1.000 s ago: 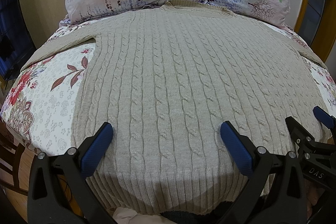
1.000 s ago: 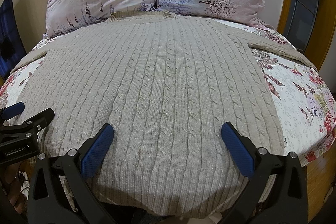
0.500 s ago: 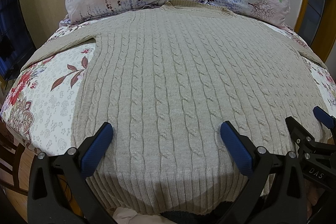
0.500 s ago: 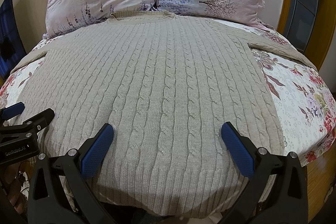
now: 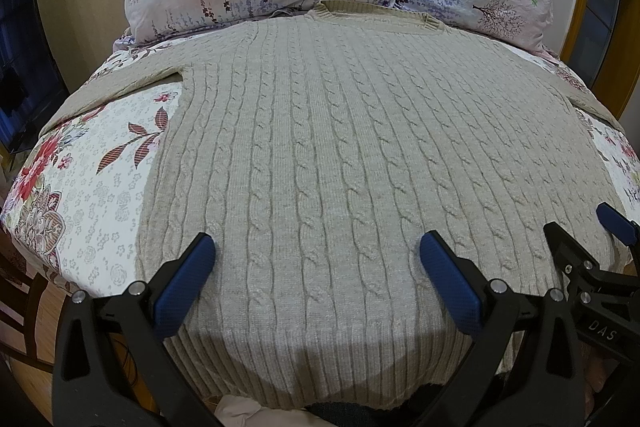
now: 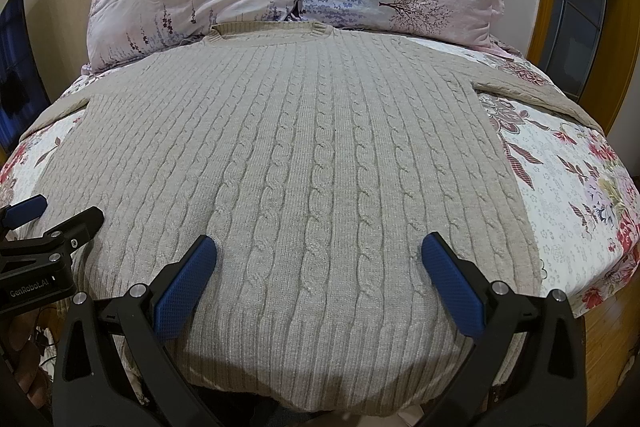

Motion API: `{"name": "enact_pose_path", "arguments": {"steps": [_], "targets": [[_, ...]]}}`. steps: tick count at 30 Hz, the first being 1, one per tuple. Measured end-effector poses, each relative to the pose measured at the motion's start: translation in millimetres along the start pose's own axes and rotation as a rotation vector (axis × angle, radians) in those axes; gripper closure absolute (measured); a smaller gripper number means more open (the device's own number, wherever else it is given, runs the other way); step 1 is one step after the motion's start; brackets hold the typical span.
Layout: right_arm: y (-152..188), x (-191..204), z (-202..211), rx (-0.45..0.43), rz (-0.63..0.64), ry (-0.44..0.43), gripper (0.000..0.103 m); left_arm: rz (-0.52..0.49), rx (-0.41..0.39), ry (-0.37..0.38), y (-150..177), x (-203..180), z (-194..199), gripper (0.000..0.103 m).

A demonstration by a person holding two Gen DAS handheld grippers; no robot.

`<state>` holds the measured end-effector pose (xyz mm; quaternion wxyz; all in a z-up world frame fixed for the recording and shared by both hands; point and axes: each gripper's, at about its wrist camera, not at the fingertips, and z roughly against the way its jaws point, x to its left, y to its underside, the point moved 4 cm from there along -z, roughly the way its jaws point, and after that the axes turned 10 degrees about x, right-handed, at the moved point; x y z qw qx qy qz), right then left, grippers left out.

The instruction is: Fold small clothes

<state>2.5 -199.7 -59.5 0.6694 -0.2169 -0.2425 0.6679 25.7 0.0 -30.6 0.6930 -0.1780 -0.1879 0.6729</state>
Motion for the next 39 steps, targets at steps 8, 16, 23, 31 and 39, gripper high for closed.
{"name": "enact_pose_path", "arguments": {"steps": [8, 16, 23, 31, 39], "targets": [[-6, 2, -3, 0.007, 0.047, -0.032, 0.001, -0.008, 0.023, 0.002, -2, -2, 2, 0.002], [-16, -15, -4, -0.033, 0.084, -0.123, 0.001, -0.038, 0.053, 0.017, -9, 0, -4, 0.002], [-75, -106, 9, -0.113, -0.169, -0.130, 0.001, -0.050, 0.055, -0.005, -34, 5, -12, 0.002], [-115, -240, -14, -0.070, -0.542, -0.114, 0.013, -0.058, 0.037, -0.028, -77, 12, -15, 0.002], [-114, -329, -55, 0.015, -0.874, -0.134, 0.035, -0.080, -0.040, -0.039, -129, 15, -13, 0.002]]}}
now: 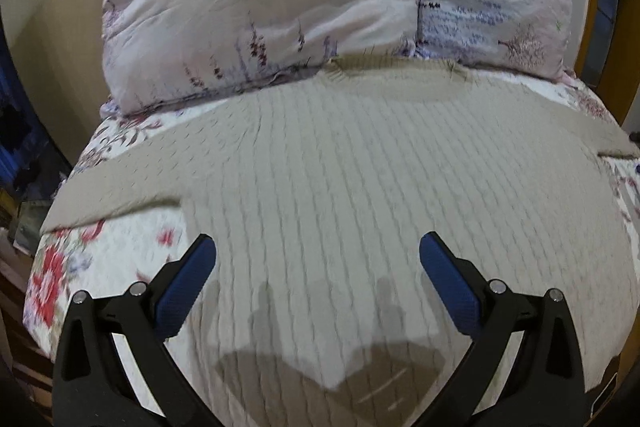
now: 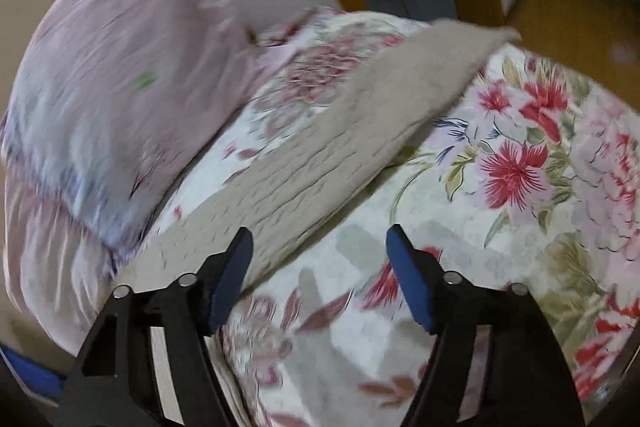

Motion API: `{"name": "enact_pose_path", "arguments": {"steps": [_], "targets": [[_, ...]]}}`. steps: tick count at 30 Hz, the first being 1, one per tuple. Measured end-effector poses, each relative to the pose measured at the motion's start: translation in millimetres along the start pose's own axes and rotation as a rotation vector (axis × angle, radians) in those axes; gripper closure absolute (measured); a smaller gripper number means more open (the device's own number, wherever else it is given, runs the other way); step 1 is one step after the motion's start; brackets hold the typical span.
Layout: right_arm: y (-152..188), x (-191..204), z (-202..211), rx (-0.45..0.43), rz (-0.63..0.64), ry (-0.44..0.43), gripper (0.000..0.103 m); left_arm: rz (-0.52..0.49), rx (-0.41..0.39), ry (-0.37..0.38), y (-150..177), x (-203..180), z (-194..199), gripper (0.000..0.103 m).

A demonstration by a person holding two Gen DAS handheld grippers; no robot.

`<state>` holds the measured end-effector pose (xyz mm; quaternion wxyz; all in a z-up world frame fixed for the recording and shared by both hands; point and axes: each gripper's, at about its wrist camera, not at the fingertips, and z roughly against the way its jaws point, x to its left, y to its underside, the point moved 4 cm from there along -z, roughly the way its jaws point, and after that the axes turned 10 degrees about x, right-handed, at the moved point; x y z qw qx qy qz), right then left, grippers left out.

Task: Fold small clothes
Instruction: 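Reach the right gripper to a sweater sleeve cuff and close on it, then carry the sleeve across the sweater body with the right gripper and release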

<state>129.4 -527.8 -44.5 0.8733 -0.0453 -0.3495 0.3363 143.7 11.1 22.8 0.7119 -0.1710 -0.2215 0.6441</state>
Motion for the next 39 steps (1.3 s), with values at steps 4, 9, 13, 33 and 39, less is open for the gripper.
{"name": "enact_pose_path", "arguments": {"steps": [4, 9, 13, 33, 39], "targets": [[-19, -14, -18, 0.017, -0.094, 0.002, 0.043, 0.004, 0.018, 0.058, -16, -2, -15, 0.002], [-47, -29, -23, -0.041, -0.177, 0.002, 0.048, -0.017, 0.029, 0.051, -31, -5, -32, 0.002], [-66, -43, -19, -0.091, -0.223, 0.036, 0.053, -0.037, 0.027, 0.051, -40, -7, -42, 0.002], [-56, 76, 28, -0.360, 0.258, 0.120, 0.094, 0.098, -0.054, 0.388, -61, 15, -49, 0.002], [63, 209, 5, -0.185, 0.695, -0.114, 0.094, 0.184, -0.047, 0.511, -67, 19, -47, 0.002]]}}
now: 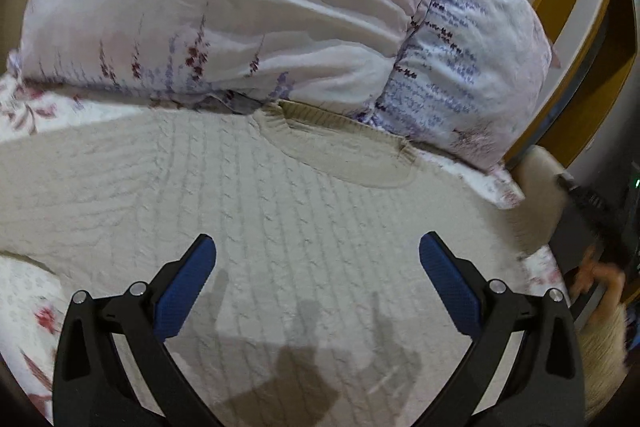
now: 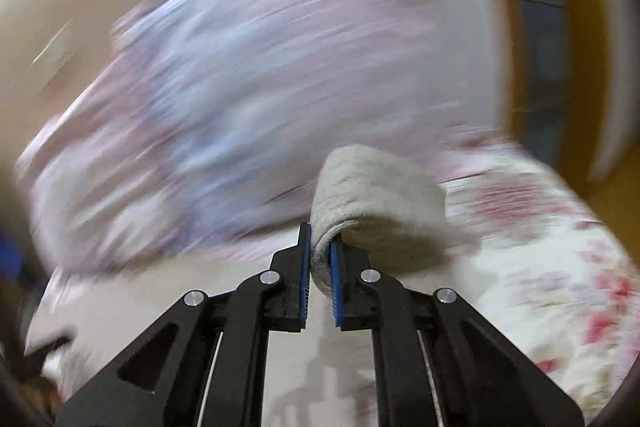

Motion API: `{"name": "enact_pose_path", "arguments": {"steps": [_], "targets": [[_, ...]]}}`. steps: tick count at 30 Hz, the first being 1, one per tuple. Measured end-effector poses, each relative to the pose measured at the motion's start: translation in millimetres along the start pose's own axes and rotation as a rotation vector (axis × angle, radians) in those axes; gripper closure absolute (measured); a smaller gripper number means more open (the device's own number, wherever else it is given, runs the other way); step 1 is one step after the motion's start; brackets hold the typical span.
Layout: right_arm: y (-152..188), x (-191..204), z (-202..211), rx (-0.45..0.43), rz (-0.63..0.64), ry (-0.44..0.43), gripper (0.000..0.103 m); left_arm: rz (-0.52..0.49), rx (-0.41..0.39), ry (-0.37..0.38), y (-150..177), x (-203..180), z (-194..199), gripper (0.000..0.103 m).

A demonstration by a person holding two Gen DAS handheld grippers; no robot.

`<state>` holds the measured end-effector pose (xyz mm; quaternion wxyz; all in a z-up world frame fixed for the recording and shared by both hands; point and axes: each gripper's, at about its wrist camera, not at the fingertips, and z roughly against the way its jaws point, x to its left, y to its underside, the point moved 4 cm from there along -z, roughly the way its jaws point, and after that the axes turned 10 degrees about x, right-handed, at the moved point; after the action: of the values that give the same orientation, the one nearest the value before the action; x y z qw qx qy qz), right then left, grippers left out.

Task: Fold small clothes
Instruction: 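Carry the sleeve across the sweater body with the right gripper and release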

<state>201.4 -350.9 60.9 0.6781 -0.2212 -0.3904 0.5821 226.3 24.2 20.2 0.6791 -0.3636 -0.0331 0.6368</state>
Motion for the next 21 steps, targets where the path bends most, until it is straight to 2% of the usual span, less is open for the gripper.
{"name": "enact_pose_path", "arguments": {"steps": [2, 4, 6, 8, 11, 13, 15, 17, 18, 19, 21], "targets": [[29, 54, -29, 0.119, 0.127, -0.070, 0.094, 0.046, 0.019, 0.056, 1, 1, -5, 0.002], [58, 87, -55, 0.235, 0.202, -0.096, 0.094, 0.093, 0.049, 0.111, 1, 3, -10, 0.007], [83, 107, -77, 0.334, 0.230, -0.103, 0.094, 0.134, 0.088, 0.156, 2, 4, -18, 0.015], [93, 109, -83, 0.372, 0.220, -0.106, 0.094, 0.162, 0.108, 0.187, 4, 5, -21, 0.016], [87, 105, -77, 0.379, 0.153, -0.146, 0.089, 0.182, 0.114, 0.204, 5, 7, -23, 0.016], [79, 101, -73, 0.377, 0.076, -0.200, 0.071, 0.188, 0.115, 0.212, 4, 7, -24, 0.016], [71, 103, -74, 0.374, 0.017, -0.207, 0.068, 0.198, 0.119, 0.231, 3, 8, -24, 0.016], [61, 107, -87, 0.362, -0.014, -0.191, 0.069, 0.207, 0.122, 0.246, 2, 7, -24, 0.016], [56, 109, -89, 0.343, -0.010, -0.163, 0.089, 0.214, 0.124, 0.251, 2, 8, -24, 0.016], [51, 110, -90, 0.329, 0.001, -0.139, 0.093, 0.221, 0.125, 0.257, 2, 9, -24, 0.016], [43, 129, -88, 0.271, 0.029, -0.147, 0.093, 0.239, 0.124, 0.269, 2, 12, -22, 0.016]]}}
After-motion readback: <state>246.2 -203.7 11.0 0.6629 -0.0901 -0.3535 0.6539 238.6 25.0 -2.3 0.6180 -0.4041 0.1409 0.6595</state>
